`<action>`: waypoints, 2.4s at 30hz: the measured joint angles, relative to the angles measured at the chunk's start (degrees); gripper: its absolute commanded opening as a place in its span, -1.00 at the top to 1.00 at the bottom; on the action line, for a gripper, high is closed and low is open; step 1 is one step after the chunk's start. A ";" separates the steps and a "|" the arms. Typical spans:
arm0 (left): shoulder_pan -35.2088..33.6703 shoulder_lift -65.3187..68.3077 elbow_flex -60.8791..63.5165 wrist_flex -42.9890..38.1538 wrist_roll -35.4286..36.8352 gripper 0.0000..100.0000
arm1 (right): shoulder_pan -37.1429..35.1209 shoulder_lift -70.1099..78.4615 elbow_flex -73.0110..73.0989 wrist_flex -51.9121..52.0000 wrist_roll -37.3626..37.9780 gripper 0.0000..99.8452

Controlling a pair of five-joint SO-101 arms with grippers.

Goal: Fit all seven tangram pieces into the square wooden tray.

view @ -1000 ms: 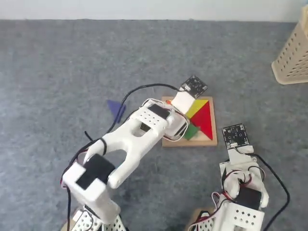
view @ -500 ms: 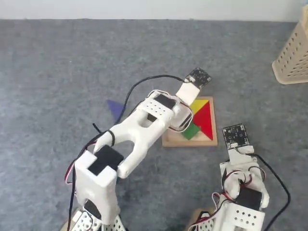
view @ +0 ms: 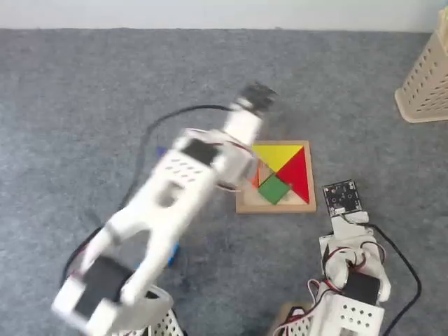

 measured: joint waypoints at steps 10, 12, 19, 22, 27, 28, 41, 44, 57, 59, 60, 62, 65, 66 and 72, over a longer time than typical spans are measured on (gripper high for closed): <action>-22.15 -11.78 15.56 7.38 -7.91 0.68 | 0.00 0.00 0.00 0.00 0.00 0.98; -25.93 -11.78 16.00 7.38 -8.26 0.68 | 0.00 0.00 0.00 0.00 0.00 0.98; -30.77 -12.13 16.44 0.79 -3.25 0.61 | 0.00 0.00 0.00 0.00 0.00 0.98; -30.77 -12.13 16.44 -2.99 1.49 0.61 | 0.00 0.00 0.00 0.00 0.00 0.98; -30.86 -4.31 12.92 -5.01 5.80 0.60 | 0.00 0.00 0.00 0.00 0.00 0.98; -30.86 -1.32 11.16 -5.10 6.42 0.60 | 0.00 0.00 0.00 0.00 0.00 0.98; -25.49 24.44 -8.09 -2.20 21.80 0.60 | 0.00 0.00 0.00 0.00 0.00 0.98; -25.49 24.70 -8.44 -2.20 22.33 0.60 | 0.00 0.00 0.00 0.00 0.00 0.98; -25.41 25.58 -8.53 -2.20 22.33 0.60 | 0.00 0.00 0.00 0.00 0.00 0.98; -25.41 25.58 -8.53 -2.20 22.33 0.60 | 0.00 0.00 0.00 0.00 0.00 0.98; -25.41 25.58 -8.53 -2.29 22.33 0.60 | 0.00 0.00 0.00 0.00 0.00 0.98; -25.41 25.58 -8.53 -2.29 22.51 0.60 | 0.00 0.00 0.00 0.00 0.00 0.98; -24.26 26.37 -8.53 -2.29 22.51 0.60 | 0.00 0.00 0.00 0.00 0.00 0.98; -23.91 27.34 -8.53 -2.29 22.51 0.60 | 0.00 0.00 0.00 0.00 0.00 0.98; -23.30 30.24 -11.34 -1.67 22.51 0.60 | 0.00 0.00 0.00 0.00 0.00 0.98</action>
